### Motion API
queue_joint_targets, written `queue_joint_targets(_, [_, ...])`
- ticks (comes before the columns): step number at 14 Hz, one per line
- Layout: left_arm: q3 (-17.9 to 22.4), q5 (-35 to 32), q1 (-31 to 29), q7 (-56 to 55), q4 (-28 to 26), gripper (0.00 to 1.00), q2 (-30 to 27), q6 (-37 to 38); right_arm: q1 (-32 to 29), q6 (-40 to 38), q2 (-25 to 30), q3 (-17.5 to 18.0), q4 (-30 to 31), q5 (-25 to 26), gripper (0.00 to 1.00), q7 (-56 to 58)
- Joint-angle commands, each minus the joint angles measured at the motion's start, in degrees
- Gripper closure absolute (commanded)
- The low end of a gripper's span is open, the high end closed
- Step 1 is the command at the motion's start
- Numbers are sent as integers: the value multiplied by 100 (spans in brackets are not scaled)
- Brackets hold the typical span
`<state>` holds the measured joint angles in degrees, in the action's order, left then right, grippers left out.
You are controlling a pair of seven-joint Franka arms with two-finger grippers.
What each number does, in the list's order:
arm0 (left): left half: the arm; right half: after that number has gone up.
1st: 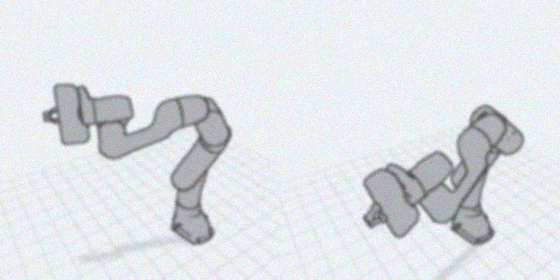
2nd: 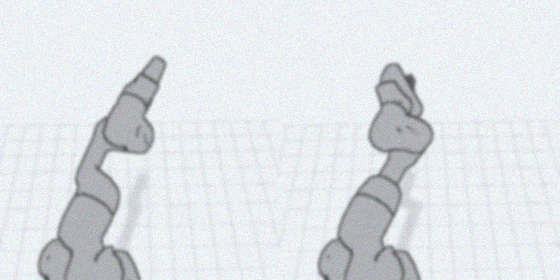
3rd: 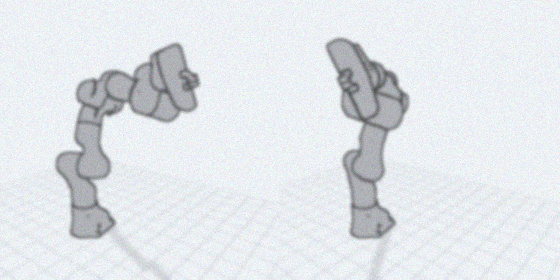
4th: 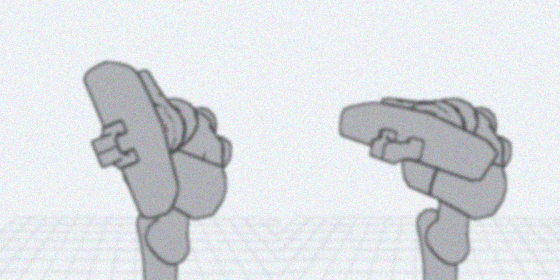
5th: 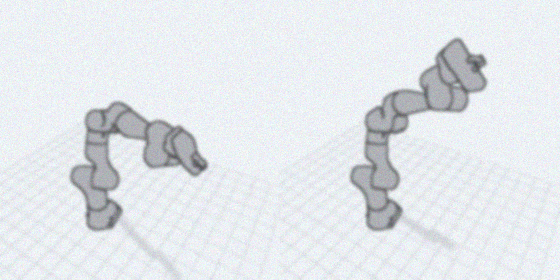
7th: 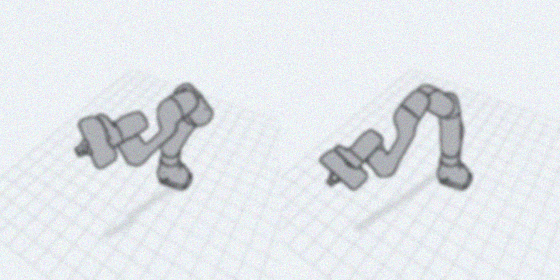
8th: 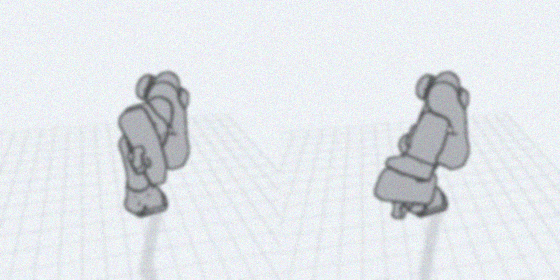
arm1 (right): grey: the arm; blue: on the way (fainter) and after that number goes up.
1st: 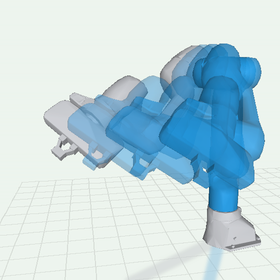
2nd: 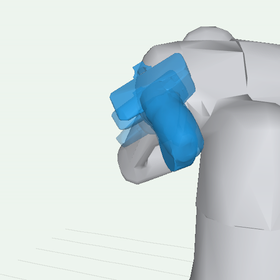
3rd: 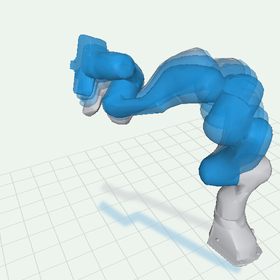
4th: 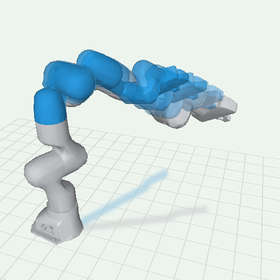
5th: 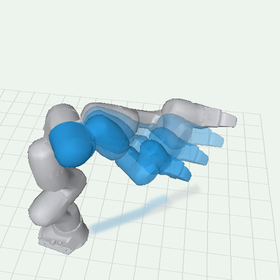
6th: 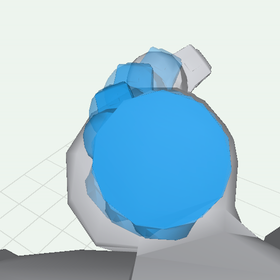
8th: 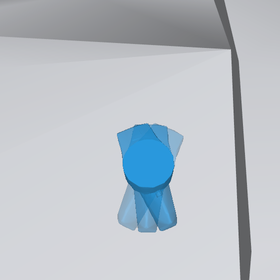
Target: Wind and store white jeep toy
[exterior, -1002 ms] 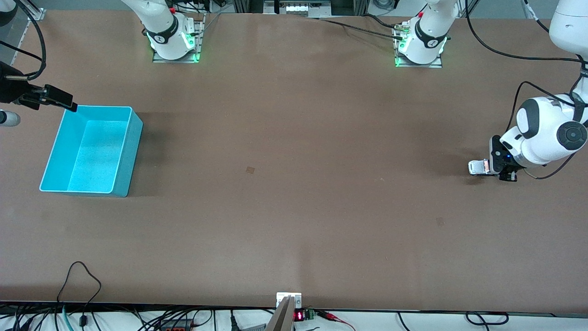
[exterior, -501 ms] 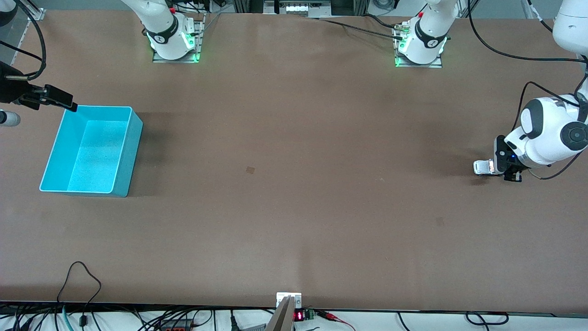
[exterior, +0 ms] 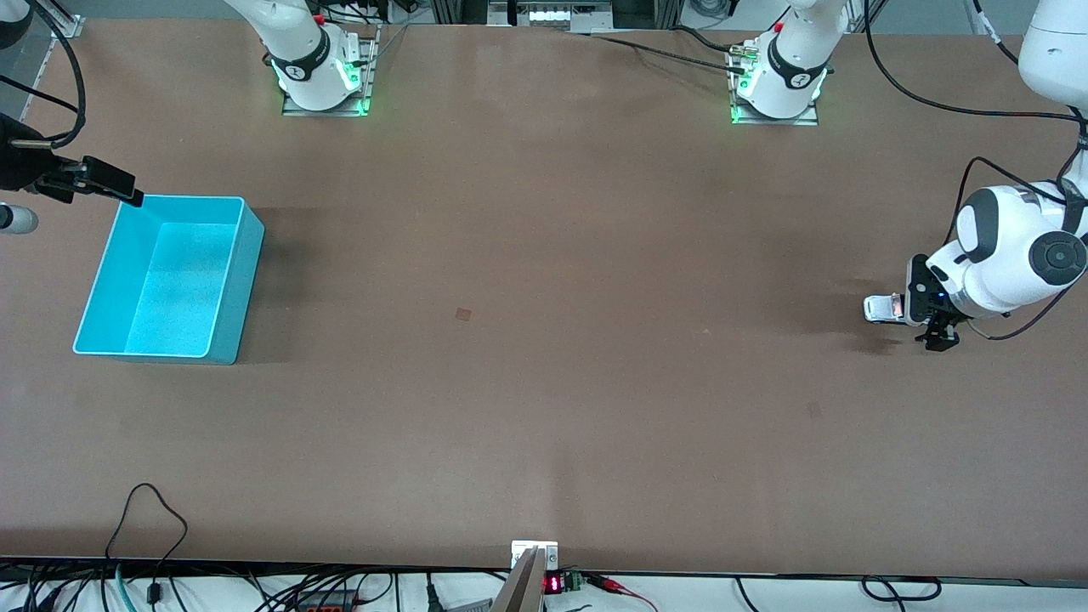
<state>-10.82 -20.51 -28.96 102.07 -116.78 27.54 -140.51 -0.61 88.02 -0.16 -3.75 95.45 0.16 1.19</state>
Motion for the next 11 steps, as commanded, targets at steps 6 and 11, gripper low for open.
queue_joint_targets(6, [-104,152,-118,103,-2,0,-179,181,-35,-39,77,24,61,-86,0,110])
queue_joint_targets(11, [-122,161,-109,103,-2,0,-267,296,-36,-39,77,24,61,-86,0,110])
